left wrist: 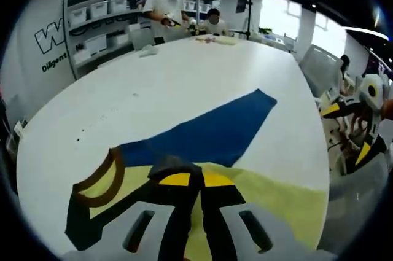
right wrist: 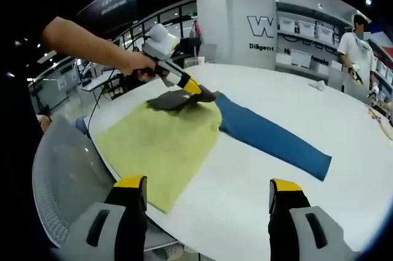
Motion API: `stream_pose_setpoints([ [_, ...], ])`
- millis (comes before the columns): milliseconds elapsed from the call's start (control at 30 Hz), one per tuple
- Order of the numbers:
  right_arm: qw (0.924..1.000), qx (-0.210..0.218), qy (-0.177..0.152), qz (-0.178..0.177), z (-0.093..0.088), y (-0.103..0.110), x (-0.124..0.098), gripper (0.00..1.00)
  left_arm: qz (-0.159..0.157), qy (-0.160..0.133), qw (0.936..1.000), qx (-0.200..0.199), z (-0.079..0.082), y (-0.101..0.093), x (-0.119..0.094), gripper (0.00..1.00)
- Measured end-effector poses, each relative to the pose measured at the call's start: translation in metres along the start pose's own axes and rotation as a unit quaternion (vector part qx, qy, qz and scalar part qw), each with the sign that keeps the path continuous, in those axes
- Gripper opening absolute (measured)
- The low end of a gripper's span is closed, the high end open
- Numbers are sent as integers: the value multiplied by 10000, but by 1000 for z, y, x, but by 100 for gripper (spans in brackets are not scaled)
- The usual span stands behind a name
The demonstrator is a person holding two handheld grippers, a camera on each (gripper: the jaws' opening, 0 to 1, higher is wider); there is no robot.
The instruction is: Fold the garment on the visible template until the final outline fits inside the template.
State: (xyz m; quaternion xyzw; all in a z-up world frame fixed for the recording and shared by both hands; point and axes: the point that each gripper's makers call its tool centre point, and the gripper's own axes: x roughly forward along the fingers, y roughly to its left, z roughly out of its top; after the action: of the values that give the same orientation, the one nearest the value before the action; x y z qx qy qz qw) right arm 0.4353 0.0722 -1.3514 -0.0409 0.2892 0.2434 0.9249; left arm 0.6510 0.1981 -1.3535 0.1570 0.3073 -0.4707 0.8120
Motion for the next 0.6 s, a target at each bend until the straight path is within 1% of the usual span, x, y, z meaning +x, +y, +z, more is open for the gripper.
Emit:
stream_pose_setpoints([
  [100, 10000, 8, 6, 6, -1, 0, 0, 80, 52, 4, 10000, -39, -1, 3, 4, 2],
  [300, 10000, 31, 2, -2, -2, -1, -2, 80, -12, 16, 10000, 67, -3, 1, 8, 2],
  [333, 10000, 35, 1, -2, -2, -1, -2, 80, -54, 16, 10000, 65, -4, 0, 10, 3],
  [367, 10000, 43, 5, -7, -2, -2, -2, 80, -172, -10, 9998, 63, -4, -3, 13, 3],
  [400, 10000, 45, 11, -10, -3, -2, -2, 80, -265, -45, 9996, 81, -4, -6, 14, 5],
  [433, 10000, 53, 2, -10, -3, -2, -2, 80, -287, -36, 9994, 162, -5, -7, 16, 7],
  [467, 10000, 60, 1, -7, -3, -2, -2, 80, -328, -37, 9992, 224, -6, -9, 17, 13],
  [533, 10000, 54, 2, -4, -3, -2, -2, 80, -386, -55, 9988, 286, -6, -16, 16, 19],
  [600, 10000, 52, 5, -3, -3, -1, -2, 80, -410, 10, 9985, 372, -10, -18, 13, 24],
])
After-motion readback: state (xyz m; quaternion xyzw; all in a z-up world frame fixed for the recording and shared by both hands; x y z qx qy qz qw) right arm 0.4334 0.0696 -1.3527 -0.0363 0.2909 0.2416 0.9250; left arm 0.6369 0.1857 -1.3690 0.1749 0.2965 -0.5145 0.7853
